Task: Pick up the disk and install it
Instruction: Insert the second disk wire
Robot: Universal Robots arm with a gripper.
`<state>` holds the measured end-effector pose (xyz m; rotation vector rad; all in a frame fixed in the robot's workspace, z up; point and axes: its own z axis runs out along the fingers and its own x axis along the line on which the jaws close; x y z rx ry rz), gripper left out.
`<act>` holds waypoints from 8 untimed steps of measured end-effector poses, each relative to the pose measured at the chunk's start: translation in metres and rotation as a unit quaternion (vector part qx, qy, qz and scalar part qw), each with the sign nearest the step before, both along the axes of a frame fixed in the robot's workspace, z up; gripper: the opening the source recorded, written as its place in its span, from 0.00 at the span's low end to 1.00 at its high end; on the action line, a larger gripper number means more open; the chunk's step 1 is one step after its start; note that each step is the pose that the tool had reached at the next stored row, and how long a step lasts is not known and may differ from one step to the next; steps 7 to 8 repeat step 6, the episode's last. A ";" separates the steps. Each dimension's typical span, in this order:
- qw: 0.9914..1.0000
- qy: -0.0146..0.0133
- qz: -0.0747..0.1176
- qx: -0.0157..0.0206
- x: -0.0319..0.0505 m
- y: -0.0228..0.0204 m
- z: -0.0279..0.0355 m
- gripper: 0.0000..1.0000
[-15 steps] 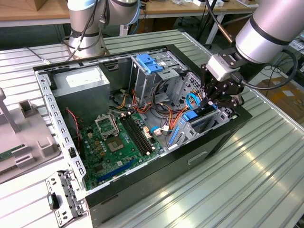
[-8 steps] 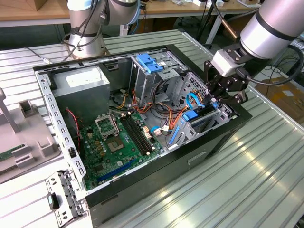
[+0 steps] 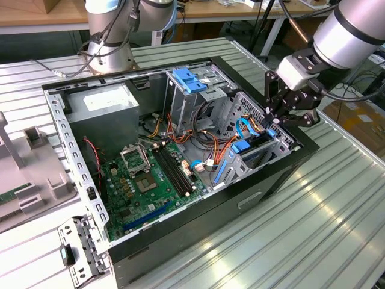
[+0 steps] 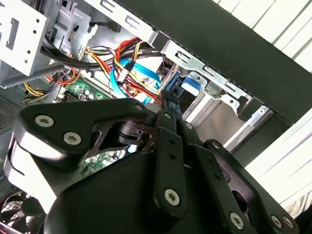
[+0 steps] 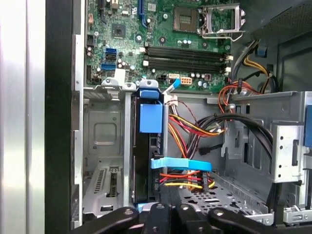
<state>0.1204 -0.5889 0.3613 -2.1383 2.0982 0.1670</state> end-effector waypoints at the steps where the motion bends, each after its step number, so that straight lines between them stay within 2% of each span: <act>1: 1.000 0.000 0.000 0.000 0.0000 0.0000 -0.0001 0.11; 8: 1.000 0.000 0.000 0.001 0.0005 0.0000 -0.0001 0.11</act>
